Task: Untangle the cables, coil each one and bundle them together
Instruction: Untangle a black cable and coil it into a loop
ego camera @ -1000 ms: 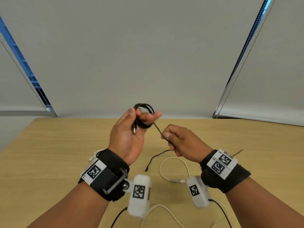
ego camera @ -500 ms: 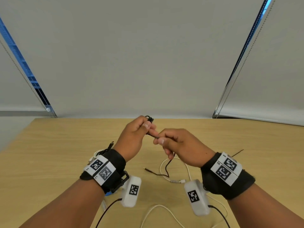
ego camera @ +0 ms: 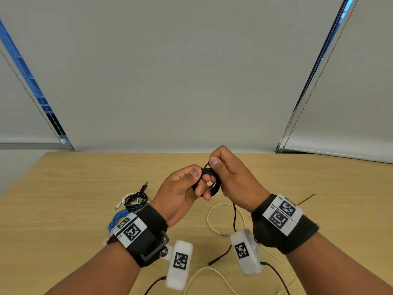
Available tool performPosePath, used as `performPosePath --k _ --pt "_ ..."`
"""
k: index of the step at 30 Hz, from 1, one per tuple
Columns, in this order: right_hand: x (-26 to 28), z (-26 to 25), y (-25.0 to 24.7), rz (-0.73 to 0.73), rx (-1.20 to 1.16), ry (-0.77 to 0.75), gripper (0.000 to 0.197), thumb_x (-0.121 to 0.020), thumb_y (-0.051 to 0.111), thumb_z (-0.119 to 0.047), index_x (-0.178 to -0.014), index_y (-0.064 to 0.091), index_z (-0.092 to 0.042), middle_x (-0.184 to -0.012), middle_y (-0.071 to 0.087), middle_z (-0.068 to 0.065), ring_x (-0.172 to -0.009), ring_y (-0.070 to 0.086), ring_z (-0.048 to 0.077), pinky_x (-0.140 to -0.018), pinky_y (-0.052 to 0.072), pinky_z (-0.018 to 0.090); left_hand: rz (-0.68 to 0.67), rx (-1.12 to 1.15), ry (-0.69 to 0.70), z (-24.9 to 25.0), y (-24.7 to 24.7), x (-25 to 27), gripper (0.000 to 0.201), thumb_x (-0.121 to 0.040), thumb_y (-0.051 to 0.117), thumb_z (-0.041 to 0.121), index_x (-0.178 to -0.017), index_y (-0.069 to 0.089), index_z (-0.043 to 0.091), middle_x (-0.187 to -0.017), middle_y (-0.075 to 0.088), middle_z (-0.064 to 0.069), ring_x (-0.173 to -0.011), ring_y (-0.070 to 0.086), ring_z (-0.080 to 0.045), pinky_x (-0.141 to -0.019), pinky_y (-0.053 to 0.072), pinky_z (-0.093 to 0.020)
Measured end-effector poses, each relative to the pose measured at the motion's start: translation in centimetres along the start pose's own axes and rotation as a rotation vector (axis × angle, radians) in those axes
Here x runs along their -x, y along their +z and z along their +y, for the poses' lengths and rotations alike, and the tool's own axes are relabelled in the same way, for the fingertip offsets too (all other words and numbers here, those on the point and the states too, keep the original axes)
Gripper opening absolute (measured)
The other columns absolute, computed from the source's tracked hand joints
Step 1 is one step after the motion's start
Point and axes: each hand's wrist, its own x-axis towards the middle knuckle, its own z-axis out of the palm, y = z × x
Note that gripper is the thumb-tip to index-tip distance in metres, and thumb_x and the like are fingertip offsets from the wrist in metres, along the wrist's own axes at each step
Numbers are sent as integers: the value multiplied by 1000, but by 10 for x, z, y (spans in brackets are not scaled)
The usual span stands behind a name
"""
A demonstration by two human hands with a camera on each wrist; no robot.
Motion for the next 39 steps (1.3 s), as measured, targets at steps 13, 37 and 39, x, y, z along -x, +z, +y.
performPosePath --k 13,37,39 --pt "-8 -2 -7 -94 -132 126 23 -105 49 -23 -83 59 -22 -64 59 -5 -49 47 7 -48 42 24 -25 -134 -47 2 -7 3 15 -95 58 18 -97 64 5 -76 63 -4 -80 66 -20 -80 55 -30" --pt "7 9 25 -87 -1 287 20 -99 58 -28 -113 73 -29 -74 62 -14 -66 52 9 -67 47 31 386 -240 98 -5 -8 -2 20 -102 53 11 -97 72 14 -102 78 -2 -102 71 -13 -97 48 -34" --pt "9 11 24 -72 -301 405 14 -98 62 -24 -101 75 -22 -69 56 -15 -62 44 8 -59 44 28 379 -290 96 -6 -11 -1 21 -103 52 12 -97 72 16 -104 78 -1 -104 71 -14 -100 48 -35"
